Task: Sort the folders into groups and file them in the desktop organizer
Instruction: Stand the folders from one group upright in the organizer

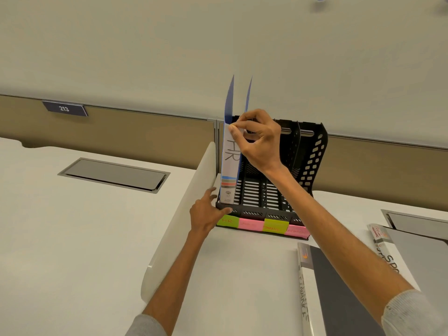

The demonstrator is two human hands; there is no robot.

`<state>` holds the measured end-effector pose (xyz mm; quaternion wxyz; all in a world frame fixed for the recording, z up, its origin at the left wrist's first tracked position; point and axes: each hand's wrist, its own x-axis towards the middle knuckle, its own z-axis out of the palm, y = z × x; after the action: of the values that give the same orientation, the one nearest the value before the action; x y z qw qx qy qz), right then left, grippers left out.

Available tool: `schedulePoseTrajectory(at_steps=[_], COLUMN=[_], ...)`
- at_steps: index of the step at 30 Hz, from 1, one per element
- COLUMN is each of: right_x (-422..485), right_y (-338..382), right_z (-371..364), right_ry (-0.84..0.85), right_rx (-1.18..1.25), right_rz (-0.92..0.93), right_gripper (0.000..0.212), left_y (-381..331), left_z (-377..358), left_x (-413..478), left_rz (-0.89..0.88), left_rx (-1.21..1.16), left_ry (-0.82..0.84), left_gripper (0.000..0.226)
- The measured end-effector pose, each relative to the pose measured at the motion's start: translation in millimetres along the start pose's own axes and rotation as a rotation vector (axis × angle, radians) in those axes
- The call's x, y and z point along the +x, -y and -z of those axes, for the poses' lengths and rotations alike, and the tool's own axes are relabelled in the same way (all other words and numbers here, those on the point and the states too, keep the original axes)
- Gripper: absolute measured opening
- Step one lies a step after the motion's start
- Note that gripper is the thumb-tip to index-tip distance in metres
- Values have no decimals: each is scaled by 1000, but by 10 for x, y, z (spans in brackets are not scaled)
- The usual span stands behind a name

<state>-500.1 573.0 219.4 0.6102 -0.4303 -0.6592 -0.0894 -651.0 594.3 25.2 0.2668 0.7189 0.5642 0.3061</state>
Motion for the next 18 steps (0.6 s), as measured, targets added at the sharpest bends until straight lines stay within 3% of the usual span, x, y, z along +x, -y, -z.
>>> schedulePoseTrajectory(at_steps=[2, 5, 7, 10, 14, 18], right_x=[-26, 45, 123, 226, 291, 287], right_y=[6, 6, -28, -67, -63, -89], right_z=[-40, 10, 73, 112, 118, 80], right_ry=[26, 95, 218, 400, 539, 559], right_rx=[7, -60, -223, -263, -204, -182], right_rz=[-14, -38, -1, 7, -66, -100], right_gripper=[13, 24, 39, 41, 45, 39], left_y=[-64, -98, -107, -148, -166, -111], left_z=[-36, -91, -111, -125, -183, -231], left_x=[-25, -35, -33, -69, -110, -136], left_rz=[-21, 40, 77, 87, 45, 45], left_rx=[46, 87, 146, 184, 91, -37], left_ry=[39, -14, -68, -107, -108, -75], left_gripper=[90, 89, 86, 78, 70, 70])
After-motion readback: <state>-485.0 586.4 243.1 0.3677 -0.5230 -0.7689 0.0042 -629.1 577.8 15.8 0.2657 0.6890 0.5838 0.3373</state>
